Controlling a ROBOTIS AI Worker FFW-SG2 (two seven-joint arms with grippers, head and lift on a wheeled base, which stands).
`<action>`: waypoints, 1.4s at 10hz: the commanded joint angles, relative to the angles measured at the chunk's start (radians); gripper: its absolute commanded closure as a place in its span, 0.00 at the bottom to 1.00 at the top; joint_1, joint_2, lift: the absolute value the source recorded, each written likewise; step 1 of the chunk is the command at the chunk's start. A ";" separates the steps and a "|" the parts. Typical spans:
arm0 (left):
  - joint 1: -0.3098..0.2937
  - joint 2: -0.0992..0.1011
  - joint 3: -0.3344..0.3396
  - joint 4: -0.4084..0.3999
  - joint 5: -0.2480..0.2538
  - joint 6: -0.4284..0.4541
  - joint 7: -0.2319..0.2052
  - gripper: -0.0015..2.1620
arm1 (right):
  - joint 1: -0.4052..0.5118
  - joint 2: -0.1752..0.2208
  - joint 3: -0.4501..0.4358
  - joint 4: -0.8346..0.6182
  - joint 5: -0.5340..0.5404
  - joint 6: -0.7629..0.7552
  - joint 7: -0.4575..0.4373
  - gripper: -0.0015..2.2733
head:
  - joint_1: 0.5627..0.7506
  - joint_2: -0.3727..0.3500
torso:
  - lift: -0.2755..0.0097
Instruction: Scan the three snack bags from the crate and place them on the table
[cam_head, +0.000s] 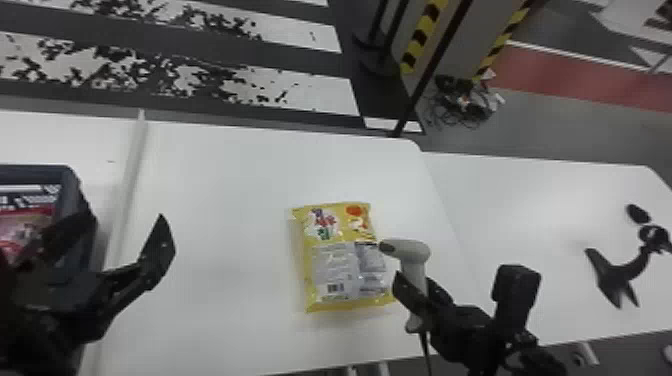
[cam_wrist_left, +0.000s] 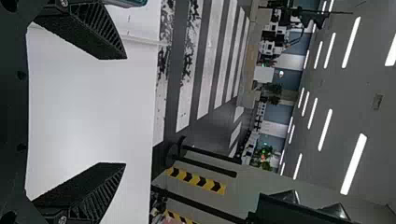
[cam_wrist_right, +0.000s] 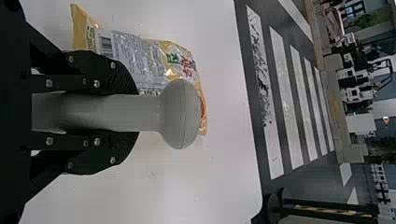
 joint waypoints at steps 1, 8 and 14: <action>0.021 -0.003 0.005 -0.016 -0.006 -0.024 0.005 0.03 | 0.017 0.001 0.052 -0.021 -0.003 0.041 0.000 0.98 | 0.70 0.16 | 0.75; 0.035 0.008 -0.018 -0.065 -0.037 -0.015 -0.005 0.03 | 0.094 0.007 0.199 -0.002 0.076 -0.066 -0.032 0.99 | 0.70 0.31 | 0.75; 0.042 0.011 -0.013 -0.076 -0.049 -0.018 -0.013 0.03 | 0.048 -0.002 0.228 0.131 0.086 -0.128 -0.038 0.99 | 0.70 0.34 | 0.75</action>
